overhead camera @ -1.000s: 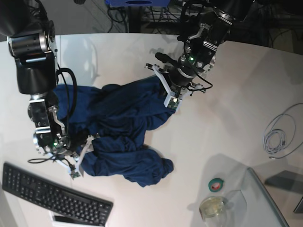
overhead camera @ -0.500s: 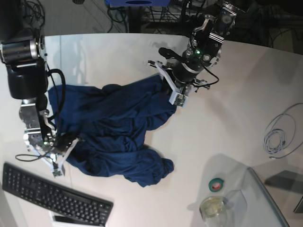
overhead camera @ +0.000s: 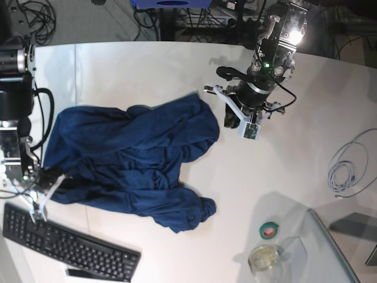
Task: Layout the t-shirt on the table in an organized manner, then fold the t-shirt properly
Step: 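Lift the shirt with the right gripper and pull it away from the pile, then drag the held fabric outward with the right gripper and release it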
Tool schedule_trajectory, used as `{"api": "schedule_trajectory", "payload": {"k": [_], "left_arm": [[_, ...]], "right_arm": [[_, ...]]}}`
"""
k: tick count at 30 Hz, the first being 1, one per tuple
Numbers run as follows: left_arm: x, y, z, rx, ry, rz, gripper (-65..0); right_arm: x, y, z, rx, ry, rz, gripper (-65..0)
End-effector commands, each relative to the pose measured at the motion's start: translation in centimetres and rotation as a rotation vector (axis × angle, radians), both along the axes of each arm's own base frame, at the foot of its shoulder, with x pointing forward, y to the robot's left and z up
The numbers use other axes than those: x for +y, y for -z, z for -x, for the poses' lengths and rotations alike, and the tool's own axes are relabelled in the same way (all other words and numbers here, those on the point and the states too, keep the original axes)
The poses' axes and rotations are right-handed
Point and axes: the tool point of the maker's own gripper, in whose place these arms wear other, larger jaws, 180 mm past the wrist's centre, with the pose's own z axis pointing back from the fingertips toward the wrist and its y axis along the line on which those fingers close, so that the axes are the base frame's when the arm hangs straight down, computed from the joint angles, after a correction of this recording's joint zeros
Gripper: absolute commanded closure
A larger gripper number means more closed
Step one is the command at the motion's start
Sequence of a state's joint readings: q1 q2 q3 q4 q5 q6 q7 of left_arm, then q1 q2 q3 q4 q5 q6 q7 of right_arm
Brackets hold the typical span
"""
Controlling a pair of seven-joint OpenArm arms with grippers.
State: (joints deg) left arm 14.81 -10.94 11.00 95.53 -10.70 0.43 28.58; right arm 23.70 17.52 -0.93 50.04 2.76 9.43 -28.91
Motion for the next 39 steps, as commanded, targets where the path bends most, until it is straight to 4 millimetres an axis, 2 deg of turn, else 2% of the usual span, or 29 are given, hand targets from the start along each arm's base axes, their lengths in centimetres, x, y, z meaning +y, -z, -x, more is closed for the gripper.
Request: {"api": "schedule_trajectory", "payload": {"k": [1,4,5,6,9,11,12,14,16,17,21,24,29,31,34,35,37,39], "left_arm": [[-0.3,-1.6,-0.8,-0.056,0.007,0.011,-4.1],[-0.6,-2.6,-1.0,-0.082,0.012,0.019,-4.1],[-0.7,-2.8,-1.1,-0.088,0.013,0.02,-4.1],[-0.6,-2.9,-1.1,-0.09,0.012,0.02,-4.1],[-0.2,-2.5,-0.9,-0.078,0.014,0.008,-4.1],[0.4,-2.3,-0.8,-0.075,0.02,-0.012,-4.1],[0.8,-2.2,-0.6,-0.07,0.022,-0.022,-4.1],[2.3,-2.0,-0.4,-0.064,0.018,-0.055,-4.1],[3.8,-2.0,-0.4,-0.063,-0.019,-0.068,-4.1],[4.9,-2.1,-0.4,-0.064,-0.05,-0.078,-4.1],[8.9,-2.5,-0.1,-0.067,-0.15,-0.109,-3.9],[11.9,-2.6,0.6,-0.062,-0.222,-0.14,-3.9],[14.3,-2.3,2.1,-0.041,-0.274,-0.168,-3.9],[14.5,-2.1,2.4,-0.035,-0.278,-0.171,-3.9],[14.1,-1.9,2.5,-0.029,-0.271,-0.167,-3.9],[14.1,-1.7,2.7,-0.022,-0.269,-0.167,-3.9],[14.1,-1.7,2.8,-0.019,-0.269,-0.167,-3.9],[14.1,-1.7,2.8,-0.019,-0.269,-0.167,-3.9]], "right_arm": [[-1.6,-1.9,-1.2,-0.05,0.018,0.027,0.0],[-4.0,-1.2,0.1,-0.037,0.107,0.011,-0.8],[-4.8,-0.8,0.6,-0.031,0.151,-0.004,-3.6],[-5.3,-0.8,0.7,-0.03,0.174,-0.015,-7.8],[-5.3,-0.3,1.5,0.025,0.193,-0.021,-27.0],[-4.3,-0.9,2.0,0.033,0.18,-0.021,-38.0],[-2.9,-1.3,2.3,0.016,0.154,-0.022,-41.0],[0.7,-3.0,2.8,-0.047,0.097,-0.041,-41.7],[3.6,-3.6,3.5,-0.067,0.077,-0.077,-41.7],[4.7,-3.4,3.8,-0.048,0.093,-0.101,-41.7],[6.6,-0.8,4.6,0.019,0.213,-0.169,-41.7],[6.5,0.6,4.4,0.016,0.292,-0.178,-41.7],[5.6,2.6,4.7,0.062,0.36,-0.166,-39.8],[5.5,3.1,4.7,0.077,0.364,-0.166,-30.2],[5.4,2.2,4.4,0.041,0.361,-0.166,-3.5],[5.4,1.8,4.7,0.032,0.359,-0.167,0.0],[4.6,0.0,5.6,-0.007,0.381,-0.173,-1.7],[3.8,-1.9,6.6,-0.045,0.402,-0.177,0.0]]}}
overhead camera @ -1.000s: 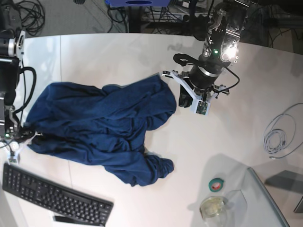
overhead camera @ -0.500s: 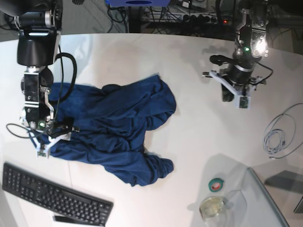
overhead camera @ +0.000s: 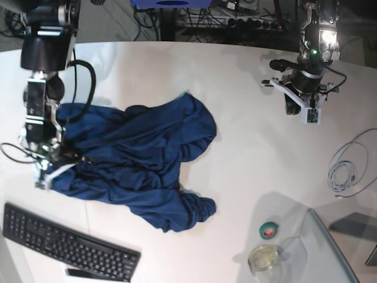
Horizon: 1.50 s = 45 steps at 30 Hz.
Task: Layout the t-shirt on the table in an organized manner, then fold the t-shirt properly
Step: 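Drag the held fabric outward with the right gripper and release it, then grasp another fold of the blue shirt with the right gripper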
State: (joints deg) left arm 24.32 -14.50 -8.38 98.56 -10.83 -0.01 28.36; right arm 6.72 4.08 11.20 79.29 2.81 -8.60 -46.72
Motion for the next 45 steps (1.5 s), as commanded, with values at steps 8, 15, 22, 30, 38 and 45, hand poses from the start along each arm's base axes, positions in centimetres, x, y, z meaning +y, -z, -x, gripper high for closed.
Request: {"api": "schedule_trajectory", "payload": {"k": [8,15,22,30,38,45], "left_arm": [[0.0,-1.0,-0.8,-0.045,-0.003,-0.003,-3.9],[-0.1,-0.9,-0.8,-0.046,-0.011,0.0,-3.9],[0.7,0.3,-0.1,-0.008,-0.026,-0.007,-3.9],[0.8,2.4,1.2,0.052,-0.045,0.011,-5.3],[1.1,2.5,1.5,0.059,-0.052,0.007,-32.4],[1.1,2.7,1.6,0.065,-0.054,0.008,-51.8]], "right_arm": [[-6.0,-2.0,3.9,-0.022,0.053,0.059,0.0],[-10.9,2.7,8.0,0.093,0.178,0.045,-4.5],[-6.9,-1.2,8.1,0.023,-0.063,0.112,-33.9],[4.8,-0.8,7.7,0.007,-0.419,0.049,-37.8],[15.2,0.4,9.6,0.022,-0.72,-0.015,-38.3],[18.3,3.2,10.8,0.112,-0.878,-0.006,-38.3]]}}
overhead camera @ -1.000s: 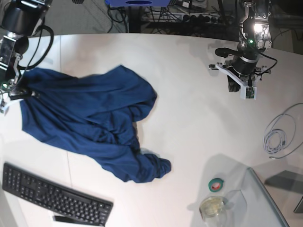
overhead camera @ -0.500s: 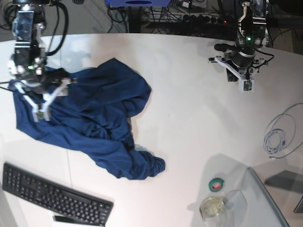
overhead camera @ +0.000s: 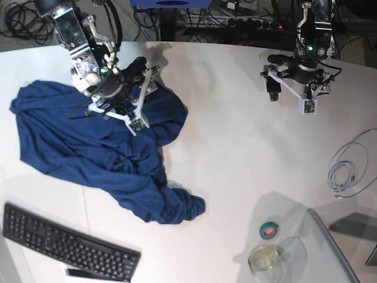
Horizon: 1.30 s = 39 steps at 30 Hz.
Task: Layout the t-shirt on the table in an organized manner, then fold the t-shirt properly
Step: 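Grasp another fold of the blue shirt with the right gripper, then pull the grasped fold across the shirt with the right gripper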
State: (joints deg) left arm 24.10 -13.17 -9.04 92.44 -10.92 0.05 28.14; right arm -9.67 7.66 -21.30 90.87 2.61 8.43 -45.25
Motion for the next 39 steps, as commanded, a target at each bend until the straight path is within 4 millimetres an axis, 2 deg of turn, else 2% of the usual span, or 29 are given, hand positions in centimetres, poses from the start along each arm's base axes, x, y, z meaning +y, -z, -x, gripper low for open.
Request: {"api": "schedule_trajectory", "payload": {"k": [1,4,5,7,9,10,12,15,19,26,29,34,36,37,39], "left_arm": [[0.4,-0.7,-0.4,-0.026,-0.001,-0.01,-51.8],[0.4,-0.7,-0.6,-0.029,-0.001,-0.01,-51.8],[0.4,-0.7,-0.6,-0.029,-0.001,-0.01,-51.8],[0.4,-0.8,-0.6,-0.029,0.0,-0.011,-51.8],[0.4,-0.8,-0.6,-0.031,0.0,-0.012,-51.8],[0.4,-0.8,-0.7,-0.032,0.0,-0.012,-51.8],[0.5,-0.9,-0.7,-0.032,0.001,-0.014,-51.8],[0.5,-0.9,-0.8,-0.033,0.002,-0.018,-51.8],[0.5,-0.9,-0.8,-0.035,0.001,-0.015,-51.8],[0.2,-1.3,-1.8,-0.053,0.009,-0.013,-51.8],[0.2,-1.5,-2.2,-0.062,0.009,-0.011,-51.8],[0.1,-2.0,-2.9,-0.082,0.01,-0.011,-51.8],[0.4,-2.0,-3.1,-0.083,0.004,-0.013,-51.8],[0.5,-2.0,-3.0,-0.082,0.004,-0.018,-51.8],[0.6,-1.9,-3.0,-0.079,0.003,-0.021,-51.8]], "right_arm": [[-0.1,0.4,-0.2,0.002,0.0,0.007,-38.0],[-0.3,2.2,0.3,0.037,-0.007,0.02,-36.8],[-0.3,2.4,0.4,0.04,-0.006,0.02,-34.1],[-0.7,2.5,0.6,0.045,-0.003,0.028,-19.8],[-0.9,2.6,0.8,0.056,0.001,0.032,-2.3],[-0.9,2.4,1.0,0.056,0.001,0.031,0.0],[-1.2,1.2,1.8,0.031,-0.004,0.025,-2.0],[-1.4,-2.5,2.3,-0.056,0.006,-0.015,0.0],[-3.9,-6.5,2.4,-0.156,0.082,-0.026,-0.3],[-10.6,-8.4,1.6,-0.294,0.262,0.011,-0.3],[-11.9,-7.7,2.1,-0.266,0.29,0.04,-0.3],[-13.5,-3.0,5.2,-0.091,0.325,0.093,-0.5],[-14.9,-1.3,5.3,-0.05,0.361,0.118,-0.6],[-16.1,-0.7,5.3,-0.037,0.398,0.133,-0.9],[-17.1,0.0,4.7,-0.026,0.472,0.127,-1.5]]}}
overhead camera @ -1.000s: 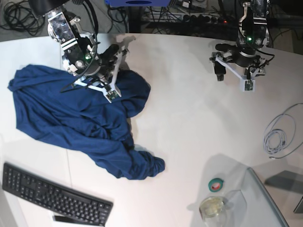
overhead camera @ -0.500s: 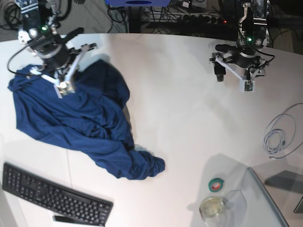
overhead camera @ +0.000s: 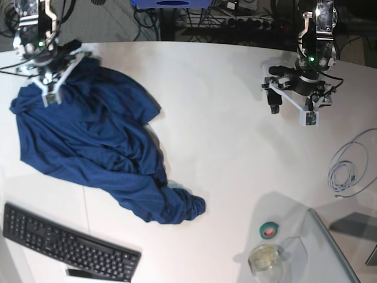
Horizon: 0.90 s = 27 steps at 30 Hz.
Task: Layout the t-shirt on the table in an organized manner, then fold the t-shirt properly
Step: 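Pull the grasped fold across the shirt with the right gripper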
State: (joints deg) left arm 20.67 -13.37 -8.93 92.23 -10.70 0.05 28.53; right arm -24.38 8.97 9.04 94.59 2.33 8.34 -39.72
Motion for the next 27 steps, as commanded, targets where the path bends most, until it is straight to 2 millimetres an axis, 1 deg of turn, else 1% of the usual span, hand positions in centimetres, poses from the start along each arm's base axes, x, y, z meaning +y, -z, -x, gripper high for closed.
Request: {"api": "schedule_trajectory", "payload": {"k": [1,2,3,4,6,8,10,12,14,15,17,18,21,24,26,27], "left_arm": [[0.5,-0.7,-0.4,-0.029,0.0,-0.017,-51.8],[0.6,-0.8,-0.5,-0.029,0.0,-0.019,-51.8],[0.6,-0.8,-0.5,-0.029,0.0,-0.019,-51.8],[0.8,-0.7,-0.3,-0.026,0.001,-0.024,-51.8],[1.4,-0.9,-0.2,-0.022,0.009,-0.041,-51.8],[1.6,-0.9,-0.2,-0.021,0.007,-0.044,-51.8],[2.9,-1.1,0.1,-0.023,-0.027,-0.054,-51.8],[4.2,-1.4,0.5,-0.029,-0.068,-0.063,-51.8],[5.2,-1.7,0.7,-0.032,-0.093,-0.072,-51.8],[5.4,-1.8,0.8,-0.034,-0.1,-0.075,-51.8],[5.8,-1.7,1.1,-0.029,-0.109,-0.079,-51.8],[6.2,-1.6,1.7,-0.02,-0.116,-0.084,-51.8],[6.8,-1.6,2.3,-0.014,-0.131,-0.092,-51.8],[7.3,-1.6,2.7,-0.008,-0.145,-0.099,-51.8],[7.3,-1.5,3.0,-0.003,-0.144,-0.1,-51.8],[7.3,-1.5,3.0,-0.003,-0.144,-0.1,-51.8]], "right_arm": [[-0.4,-0.9,-1.3,-0.038,0.015,0.001,-3.9],[-0.8,-1.0,-1.6,-0.023,0.028,0.009,-8.3],[-0.7,-1.3,-2.0,-0.015,0.026,0.009,-13.7],[-0.3,-2.1,-2.9,-0.031,0.016,0.01,-19.8],[1.8,-3.5,-4.6,-0.09,-0.048,-0.007,-30.8],[4.6,-5.2,-6.6,-0.168,-0.131,-0.034,-37.5],[7.8,-6.2,-7.7,-0.212,-0.226,-0.062,-38.3],[11.8,-7.1,-9.2,-0.25,-0.331,-0.099,-38.3],[15.0,-6.9,-10.3,-0.251,-0.425,-0.119,-38.3],[16.1,-6.8,-11.0,-0.25,-0.46,-0.119,-38.3],[17.4,-6.4,-12.5,-0.245,-0.487,-0.12,-38.3],[18.0,-5.9,-13.2,-0.237,-0.469,-0.125,-38.7],[17.9,-4.7,-15.0,-0.216,-0.411,-0.094,-38.9],[18.3,-3.6,-15.8,-0.182,-0.404,-0.086,-38.7],[18.6,-3.7,-16.0,-0.188,-0.405,-0.091,-38.6],[18.9,-4.2,-16.1,-0.201,-0.408,-0.096,-38.4]]}}
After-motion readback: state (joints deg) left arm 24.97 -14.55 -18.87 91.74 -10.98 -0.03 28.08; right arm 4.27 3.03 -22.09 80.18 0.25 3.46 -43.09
